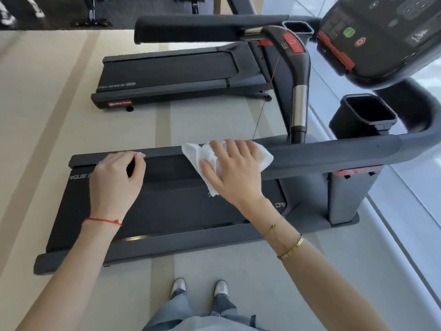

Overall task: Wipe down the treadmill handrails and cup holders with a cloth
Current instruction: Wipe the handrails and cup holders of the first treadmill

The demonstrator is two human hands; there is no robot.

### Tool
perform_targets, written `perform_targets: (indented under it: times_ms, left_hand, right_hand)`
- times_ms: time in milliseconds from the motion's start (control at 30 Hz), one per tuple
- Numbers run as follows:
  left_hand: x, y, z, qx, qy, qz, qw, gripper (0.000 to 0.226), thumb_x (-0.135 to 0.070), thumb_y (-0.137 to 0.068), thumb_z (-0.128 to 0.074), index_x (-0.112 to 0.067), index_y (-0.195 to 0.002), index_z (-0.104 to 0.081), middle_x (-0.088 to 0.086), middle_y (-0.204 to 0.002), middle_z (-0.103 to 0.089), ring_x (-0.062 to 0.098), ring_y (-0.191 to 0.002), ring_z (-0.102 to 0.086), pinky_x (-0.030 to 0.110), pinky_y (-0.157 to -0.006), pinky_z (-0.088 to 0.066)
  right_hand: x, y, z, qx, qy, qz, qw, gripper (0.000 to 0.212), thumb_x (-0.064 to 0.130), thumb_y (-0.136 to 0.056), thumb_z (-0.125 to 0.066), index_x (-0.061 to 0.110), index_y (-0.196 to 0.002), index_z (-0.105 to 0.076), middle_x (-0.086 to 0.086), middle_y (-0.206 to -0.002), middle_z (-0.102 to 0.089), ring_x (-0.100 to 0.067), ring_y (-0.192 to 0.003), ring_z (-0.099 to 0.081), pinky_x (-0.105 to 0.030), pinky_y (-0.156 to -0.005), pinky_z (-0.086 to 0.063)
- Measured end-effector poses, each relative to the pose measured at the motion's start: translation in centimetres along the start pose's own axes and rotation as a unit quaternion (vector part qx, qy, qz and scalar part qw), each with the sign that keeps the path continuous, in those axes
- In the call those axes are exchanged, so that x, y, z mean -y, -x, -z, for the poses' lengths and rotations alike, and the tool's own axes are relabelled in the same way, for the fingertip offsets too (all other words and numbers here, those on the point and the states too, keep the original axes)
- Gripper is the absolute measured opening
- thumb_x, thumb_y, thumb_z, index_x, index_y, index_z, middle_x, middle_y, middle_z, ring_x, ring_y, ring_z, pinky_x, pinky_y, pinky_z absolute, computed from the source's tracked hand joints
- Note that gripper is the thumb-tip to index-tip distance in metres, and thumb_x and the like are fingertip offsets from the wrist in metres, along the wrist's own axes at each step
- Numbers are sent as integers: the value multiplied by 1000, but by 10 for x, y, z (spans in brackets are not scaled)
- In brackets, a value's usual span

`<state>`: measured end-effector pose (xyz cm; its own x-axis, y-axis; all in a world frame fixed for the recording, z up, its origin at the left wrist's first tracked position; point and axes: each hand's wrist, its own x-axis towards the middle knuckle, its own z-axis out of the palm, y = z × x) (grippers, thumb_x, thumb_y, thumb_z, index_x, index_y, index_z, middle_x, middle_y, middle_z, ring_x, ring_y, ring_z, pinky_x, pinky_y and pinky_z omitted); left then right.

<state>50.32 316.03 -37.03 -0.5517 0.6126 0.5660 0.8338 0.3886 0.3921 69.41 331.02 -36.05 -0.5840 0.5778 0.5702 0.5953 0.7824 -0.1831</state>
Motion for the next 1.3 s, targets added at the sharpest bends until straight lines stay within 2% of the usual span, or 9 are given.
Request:
perform_targets:
  times_ms: [133, 300, 433, 567, 733, 933, 1067, 1167, 1300]
  left_hand:
    - [12, 0, 9, 42, 43, -4, 998, 29, -18, -102, -47, -11, -95, -74, 2, -88, -73, 23, -78, -65, 36, -75, -51]
    - [25, -1, 15, 102, 106, 35, 988, 30, -23, -105, -40, -14, -104, -70, -2, -93, -69, 19, -84, -63, 35, -74, -52]
    - [32, 3, 16, 124, 152, 18, 980, 32, -21, -106, -35, -11, -111, -65, -2, -108, -66, 16, -100, -62, 24, -87, -45]
    - [41, 5, 12, 137, 167, 7, 976, 35, -24, -106, -30, -12, -116, -62, -3, -114, -64, 15, -108, -59, 17, -93, -39]
    - [47, 4, 10, 147, 176, -10, 973, 33, -23, -106, -30, -10, -112, -61, -3, -110, -62, 15, -105, -56, 1, -91, -28]
    - [49, 5, 7, 160, 233, 1, 959, 36, -25, -107, -27, -9, -117, -58, -3, -112, -58, 12, -108, -52, 7, -96, -31]
    - [51, 7, 4, 163, 276, 23, 947, 30, -23, -105, -26, -13, -89, -49, -3, -88, -50, 16, -82, -47, 23, -79, -37]
    - [51, 7, 4, 158, 275, 20, 948, 28, -22, -105, -25, -15, -92, -50, -6, -90, -50, 11, -85, -46, 18, -82, -36]
    - [53, 8, 5, 159, 260, 5, 953, 37, -25, -107, -24, -11, -116, -57, -3, -109, -57, 9, -105, -50, 7, -96, -30]
  right_hand:
    - [-14, -39, 9, 195, 38, -33, 980, 52, 56, -94, -33, 15, -70, -53, 0, -57, -51, -23, -59, -49, -34, -57, -31]
    - [37, -75, -12, 352, 0, -47, 935, 53, 50, -97, -32, 14, -58, -40, -1, -62, -46, -19, -60, -41, -33, -59, -28]
    - [78, -58, -25, 237, -1, 13, 971, 51, 48, -98, -35, 16, -59, -38, 0, -52, -44, -23, -52, -44, -31, -52, -26]
    - [60, -31, -10, 128, 21, 54, 990, 47, 53, -97, -31, 19, -96, -65, 1, -71, -61, -25, -69, -55, -38, -71, -42]
    - [-16, 5, 16, 10, 63, -74, 995, 37, 38, -98, -38, 14, -113, -62, -5, -98, -64, -30, -98, -53, -39, -93, -37]
    - [67, 13, -24, -25, 36, -95, 995, 35, 39, -97, -38, 18, -119, -57, -2, -112, -58, -28, -112, -47, -41, -106, -30]
    - [130, 18, -57, -7, 10, -34, 999, 50, 49, -99, -33, 16, -129, -54, -6, -126, -55, -31, -124, -44, -44, -114, -25]
    - [91, 27, -52, -12, 39, 42, 998, 53, 50, -98, -43, 12, -133, -55, -9, -132, -56, -32, -130, -45, -44, -114, -29]
    - [25, 40, -26, -74, 28, -107, 991, 47, 39, -98, -40, 10, -134, -51, -10, -136, -51, -31, -136, -38, -48, -117, -23]
